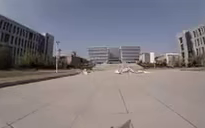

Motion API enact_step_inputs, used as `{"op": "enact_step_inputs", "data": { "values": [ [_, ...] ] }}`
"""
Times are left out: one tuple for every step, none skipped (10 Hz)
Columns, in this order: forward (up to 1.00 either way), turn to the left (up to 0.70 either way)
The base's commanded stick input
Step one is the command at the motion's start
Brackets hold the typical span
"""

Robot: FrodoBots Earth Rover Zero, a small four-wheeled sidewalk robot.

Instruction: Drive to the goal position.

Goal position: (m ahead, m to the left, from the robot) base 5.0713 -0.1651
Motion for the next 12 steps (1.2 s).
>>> {"op": "enact_step_inputs", "data": {
  "values": [
    [1.0, 0.01],
    [1.0, 0.01],
    [1.0, 0.01],
    [1.0, 0.01],
    [1.0, 0.01],
    [1.0, 0.01],
    [1.0, 0.01],
    [1.0, 0.01],
    [1.0, 0.01],
    [1.0, 0.01],
    [1.0, 0.01],
    [1.0, 0.01]
  ]
}}
